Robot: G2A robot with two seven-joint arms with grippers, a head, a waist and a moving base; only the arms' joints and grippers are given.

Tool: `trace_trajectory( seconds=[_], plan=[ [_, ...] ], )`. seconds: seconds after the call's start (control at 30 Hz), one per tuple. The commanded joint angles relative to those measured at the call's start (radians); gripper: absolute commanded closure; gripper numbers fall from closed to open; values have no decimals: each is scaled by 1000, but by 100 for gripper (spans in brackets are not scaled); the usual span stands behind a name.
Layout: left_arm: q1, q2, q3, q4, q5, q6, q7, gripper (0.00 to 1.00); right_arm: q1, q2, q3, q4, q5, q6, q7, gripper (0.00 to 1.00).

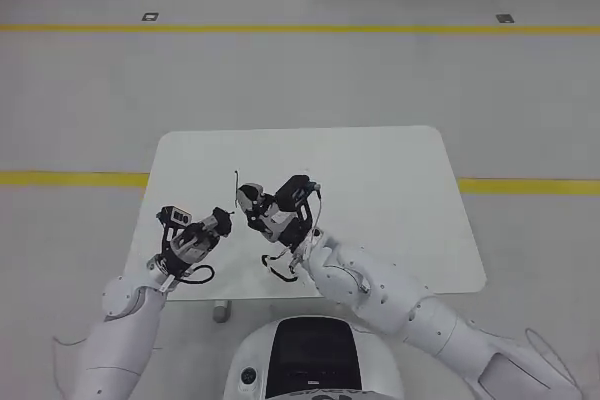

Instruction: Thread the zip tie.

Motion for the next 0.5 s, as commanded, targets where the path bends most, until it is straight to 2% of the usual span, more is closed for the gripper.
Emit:
trace_trajectory(
  seconds=[0.0, 0.07, 0.2, 0.47],
  plan=[
    [0, 0, 0, 0, 0, 0, 0, 100, 0, 0, 0, 0, 0, 0, 0, 100],
    [0, 0, 0, 0, 0, 0, 0, 100, -9, 0, 6, -5, -12, 6, 5, 100],
    [6, 0, 8, -7, 9, 0, 39, 100, -34, -4, 23, -16, -48, 25, 3, 100],
    [17, -2, 1, -11, 7, 0, 47, 100, -64, -19, 43, -21, -85, 31, 6, 100]
  ],
)
